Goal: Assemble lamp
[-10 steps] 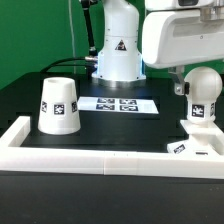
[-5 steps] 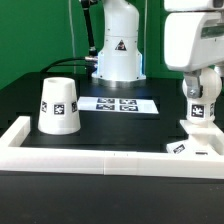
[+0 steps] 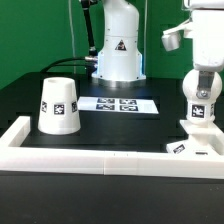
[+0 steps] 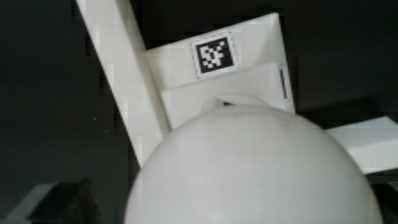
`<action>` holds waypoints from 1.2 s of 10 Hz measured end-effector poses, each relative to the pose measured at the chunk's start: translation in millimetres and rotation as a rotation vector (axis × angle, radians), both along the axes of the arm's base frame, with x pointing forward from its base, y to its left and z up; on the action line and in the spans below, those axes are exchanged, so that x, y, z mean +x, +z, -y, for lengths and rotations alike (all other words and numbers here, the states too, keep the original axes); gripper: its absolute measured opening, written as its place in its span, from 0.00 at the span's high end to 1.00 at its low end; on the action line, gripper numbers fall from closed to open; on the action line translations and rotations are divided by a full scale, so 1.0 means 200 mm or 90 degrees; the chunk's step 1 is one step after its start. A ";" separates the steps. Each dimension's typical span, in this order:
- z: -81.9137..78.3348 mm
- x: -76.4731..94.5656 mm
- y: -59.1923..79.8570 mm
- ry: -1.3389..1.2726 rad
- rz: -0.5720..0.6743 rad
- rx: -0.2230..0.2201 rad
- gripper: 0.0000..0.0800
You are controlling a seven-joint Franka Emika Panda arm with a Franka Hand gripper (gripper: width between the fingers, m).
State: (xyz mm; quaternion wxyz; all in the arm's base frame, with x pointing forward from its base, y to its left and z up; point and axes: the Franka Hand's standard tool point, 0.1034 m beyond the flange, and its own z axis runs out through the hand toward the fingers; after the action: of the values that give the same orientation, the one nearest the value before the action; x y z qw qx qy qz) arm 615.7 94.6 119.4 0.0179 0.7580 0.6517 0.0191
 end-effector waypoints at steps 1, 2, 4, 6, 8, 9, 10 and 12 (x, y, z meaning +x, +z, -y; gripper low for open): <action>0.00 0.00 0.00 0.037 0.001 -0.004 0.13; 0.01 0.00 0.00 0.051 0.000 -0.006 0.13; 0.03 0.00 -0.01 0.048 -0.004 -0.007 0.13; 0.04 0.00 -0.01 0.047 -0.004 -0.006 0.28; 0.04 0.00 -0.01 0.046 -0.004 -0.006 0.28; 0.04 0.00 -0.01 0.021 -0.004 -0.005 0.28; 0.04 0.00 -0.01 -0.014 -0.003 -0.002 0.28; 0.04 -0.01 -0.01 -0.144 -0.006 0.006 0.28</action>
Offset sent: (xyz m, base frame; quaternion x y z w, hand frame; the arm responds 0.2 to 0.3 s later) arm -0.0028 -0.0077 -0.0039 0.0286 0.0045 0.0256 0.9993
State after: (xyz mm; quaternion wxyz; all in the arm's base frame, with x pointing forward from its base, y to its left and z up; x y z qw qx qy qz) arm 613.0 86.1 116.4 0.0136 0.8267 0.5622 0.0167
